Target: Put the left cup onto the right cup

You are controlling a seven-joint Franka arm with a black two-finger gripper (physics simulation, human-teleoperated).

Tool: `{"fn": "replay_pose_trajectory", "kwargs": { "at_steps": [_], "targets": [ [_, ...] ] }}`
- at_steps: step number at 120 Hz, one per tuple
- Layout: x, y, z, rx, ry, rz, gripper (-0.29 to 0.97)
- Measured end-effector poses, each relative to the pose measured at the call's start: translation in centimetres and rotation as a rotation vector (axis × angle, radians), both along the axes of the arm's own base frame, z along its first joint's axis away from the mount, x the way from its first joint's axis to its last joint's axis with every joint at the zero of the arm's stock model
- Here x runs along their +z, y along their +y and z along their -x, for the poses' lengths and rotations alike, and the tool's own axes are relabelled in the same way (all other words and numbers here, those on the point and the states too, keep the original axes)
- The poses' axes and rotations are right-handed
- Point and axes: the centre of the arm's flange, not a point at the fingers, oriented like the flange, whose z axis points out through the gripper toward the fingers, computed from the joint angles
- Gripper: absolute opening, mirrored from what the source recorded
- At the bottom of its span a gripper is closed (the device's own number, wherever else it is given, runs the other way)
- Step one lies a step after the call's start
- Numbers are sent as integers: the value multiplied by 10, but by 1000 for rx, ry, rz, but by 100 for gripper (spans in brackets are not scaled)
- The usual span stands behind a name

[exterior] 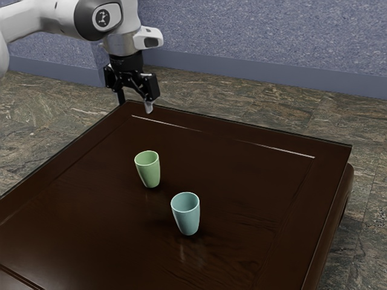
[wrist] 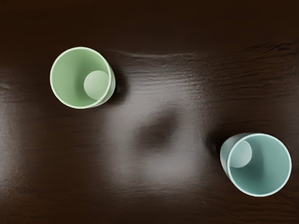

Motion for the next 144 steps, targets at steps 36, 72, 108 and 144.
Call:
{"fn": "replay_pose_trajectory", "kwargs": {
  "at_steps": [36,72,108,144],
  "targets": [
    [-26,3,-14,12,12,22,68],
    [-100,19,-48,45,64,32,68],
    [-173,43,-71,84,110,30,65],
    [-223,65,-91,114,118,33,60]
  ]
}}
